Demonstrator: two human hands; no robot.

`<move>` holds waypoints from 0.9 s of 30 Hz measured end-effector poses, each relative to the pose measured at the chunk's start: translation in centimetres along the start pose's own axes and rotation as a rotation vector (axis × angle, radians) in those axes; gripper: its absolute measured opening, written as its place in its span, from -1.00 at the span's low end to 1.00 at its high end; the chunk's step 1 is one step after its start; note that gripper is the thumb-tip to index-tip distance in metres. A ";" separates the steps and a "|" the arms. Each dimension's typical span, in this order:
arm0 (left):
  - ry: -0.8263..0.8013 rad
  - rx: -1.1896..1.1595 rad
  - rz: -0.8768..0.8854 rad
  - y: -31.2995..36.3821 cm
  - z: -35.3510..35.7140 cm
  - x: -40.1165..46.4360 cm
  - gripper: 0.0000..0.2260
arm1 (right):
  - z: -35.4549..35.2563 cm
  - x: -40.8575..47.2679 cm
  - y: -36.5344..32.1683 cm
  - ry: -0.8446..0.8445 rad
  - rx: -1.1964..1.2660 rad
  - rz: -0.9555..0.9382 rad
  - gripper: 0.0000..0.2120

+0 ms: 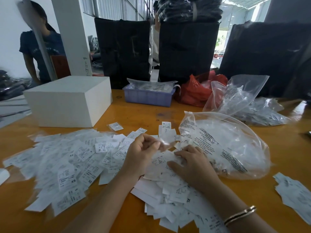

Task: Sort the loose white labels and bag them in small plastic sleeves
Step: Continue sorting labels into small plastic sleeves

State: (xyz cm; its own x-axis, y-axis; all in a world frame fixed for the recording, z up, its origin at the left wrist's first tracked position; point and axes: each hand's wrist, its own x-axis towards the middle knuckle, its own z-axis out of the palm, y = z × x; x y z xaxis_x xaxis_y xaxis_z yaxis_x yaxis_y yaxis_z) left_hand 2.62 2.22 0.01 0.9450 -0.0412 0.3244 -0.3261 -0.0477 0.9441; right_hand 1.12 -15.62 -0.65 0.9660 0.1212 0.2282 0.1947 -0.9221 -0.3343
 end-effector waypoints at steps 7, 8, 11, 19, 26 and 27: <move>0.038 -0.067 -0.066 0.0 -0.1 0.2 -0.78 | 0.7 0.6 0.5 -0.046 -0.058 0.030 -0.34; 0.042 -0.080 -0.081 0.0 0.0 0.2 -0.78 | 0.8 0.7 0.6 -0.053 -0.037 0.032 -0.38; 0.073 -0.089 -0.090 -0.1 0.0 0.1 -0.82 | 0.8 0.7 0.6 -0.042 0.084 0.051 -0.62; 0.131 -0.108 -0.103 0.0 -0.1 0.2 -0.86 | -0.3 0.6 0.5 -0.064 0.344 0.096 -0.61; 0.208 0.036 -0.056 -0.2 0.0 0.4 -0.86 | -0.5 0.3 0.9 0.011 0.663 0.104 -0.49; 0.203 0.060 -0.038 -0.2 0.0 0.4 -0.92 | -0.5 0.4 0.9 0.026 0.739 0.126 -0.46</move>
State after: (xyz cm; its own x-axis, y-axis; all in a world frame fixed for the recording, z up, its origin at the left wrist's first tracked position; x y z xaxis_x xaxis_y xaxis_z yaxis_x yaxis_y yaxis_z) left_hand 3.07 2.26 -0.05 0.9402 0.1629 0.2991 -0.2850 -0.1049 0.9528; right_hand 1.58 -16.58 -0.45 0.9860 0.0139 0.1664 0.1554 -0.4408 -0.8840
